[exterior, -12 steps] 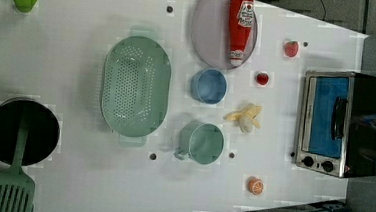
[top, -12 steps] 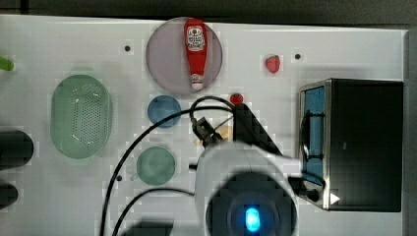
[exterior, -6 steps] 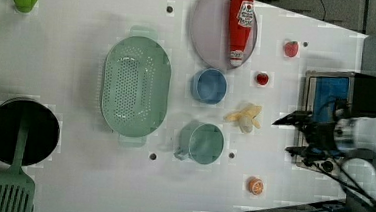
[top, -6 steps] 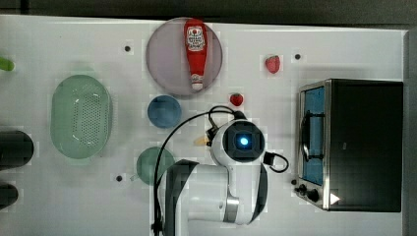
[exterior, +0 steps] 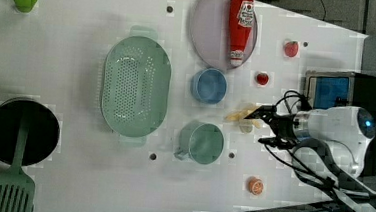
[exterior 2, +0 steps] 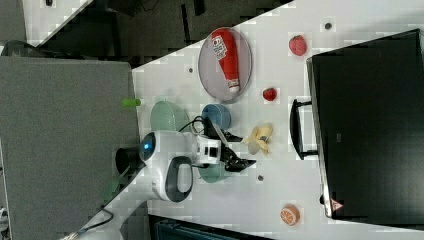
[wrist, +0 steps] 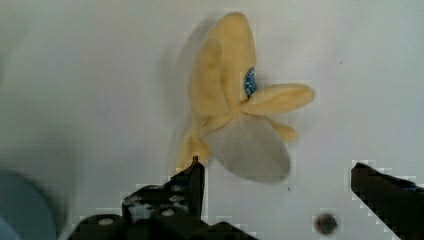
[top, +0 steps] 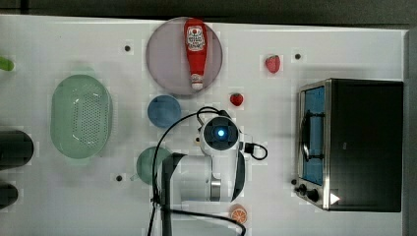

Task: Pick banana from table and place on oven.

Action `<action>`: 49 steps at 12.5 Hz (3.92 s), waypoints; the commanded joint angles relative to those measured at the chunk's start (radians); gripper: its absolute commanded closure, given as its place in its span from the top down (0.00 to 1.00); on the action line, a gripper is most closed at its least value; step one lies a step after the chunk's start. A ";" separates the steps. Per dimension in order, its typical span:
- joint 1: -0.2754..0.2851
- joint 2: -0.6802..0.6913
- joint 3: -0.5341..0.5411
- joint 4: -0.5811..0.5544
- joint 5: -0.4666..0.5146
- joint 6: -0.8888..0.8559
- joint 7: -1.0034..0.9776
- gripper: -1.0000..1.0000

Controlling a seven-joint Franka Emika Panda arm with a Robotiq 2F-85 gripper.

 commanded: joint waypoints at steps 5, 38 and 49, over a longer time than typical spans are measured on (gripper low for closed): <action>-0.025 0.091 0.000 -0.002 0.007 0.182 0.029 0.59; -0.085 -0.093 -0.554 0.603 -0.012 -0.482 -0.764 0.22; -0.090 -0.023 -0.579 0.638 -0.006 -0.526 -0.925 1.00</action>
